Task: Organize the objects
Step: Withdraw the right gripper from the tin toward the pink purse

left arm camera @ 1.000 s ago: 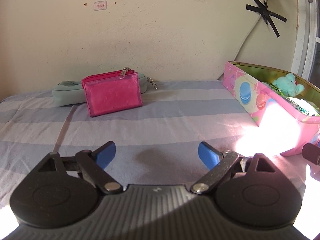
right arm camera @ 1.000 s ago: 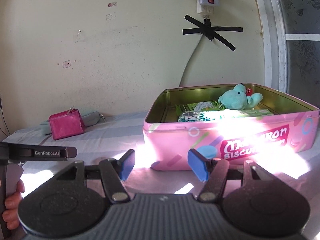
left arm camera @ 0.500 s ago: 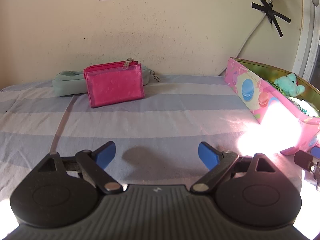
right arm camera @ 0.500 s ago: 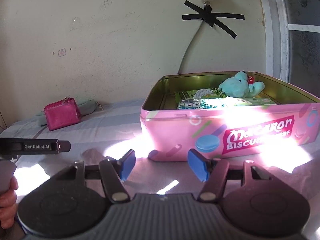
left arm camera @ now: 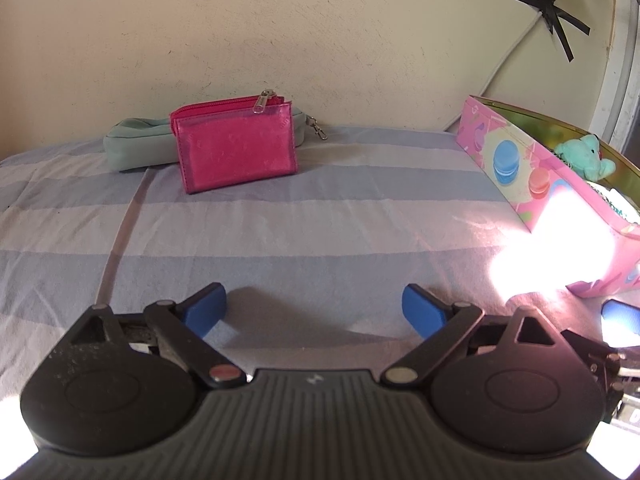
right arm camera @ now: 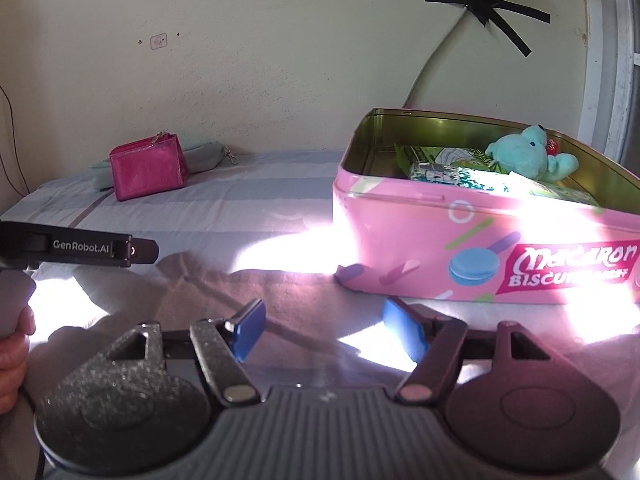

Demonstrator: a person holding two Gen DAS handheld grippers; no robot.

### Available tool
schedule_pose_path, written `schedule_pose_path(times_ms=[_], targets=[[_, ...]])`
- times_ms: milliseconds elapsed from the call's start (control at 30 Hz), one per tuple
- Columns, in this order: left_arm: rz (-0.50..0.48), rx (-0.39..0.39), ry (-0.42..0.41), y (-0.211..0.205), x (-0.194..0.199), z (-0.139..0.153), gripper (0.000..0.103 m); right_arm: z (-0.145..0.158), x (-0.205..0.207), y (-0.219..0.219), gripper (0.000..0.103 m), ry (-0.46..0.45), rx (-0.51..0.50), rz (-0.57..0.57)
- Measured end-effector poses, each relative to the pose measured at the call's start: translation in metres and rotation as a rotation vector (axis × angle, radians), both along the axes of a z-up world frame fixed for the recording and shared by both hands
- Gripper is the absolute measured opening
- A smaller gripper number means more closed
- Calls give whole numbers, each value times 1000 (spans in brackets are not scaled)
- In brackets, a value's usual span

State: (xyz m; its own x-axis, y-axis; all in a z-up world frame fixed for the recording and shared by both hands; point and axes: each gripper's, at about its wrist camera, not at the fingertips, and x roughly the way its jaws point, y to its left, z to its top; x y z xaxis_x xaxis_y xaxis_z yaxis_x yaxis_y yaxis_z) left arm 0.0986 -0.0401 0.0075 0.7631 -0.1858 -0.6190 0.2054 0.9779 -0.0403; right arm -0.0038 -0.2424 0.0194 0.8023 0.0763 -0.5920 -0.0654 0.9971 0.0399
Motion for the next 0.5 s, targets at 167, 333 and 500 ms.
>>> schedule_pose_path(times_ms=[167,333,500], targets=[[0,50,9,12,2,-1,97,1,-1,8,70,-3,-43,25],[146,-28,15,81,17,2,98,6,-1,48,69,24,-51,263],[366,-133,-1,132,25,1,98,10,46,106,75,72,-52,442]])
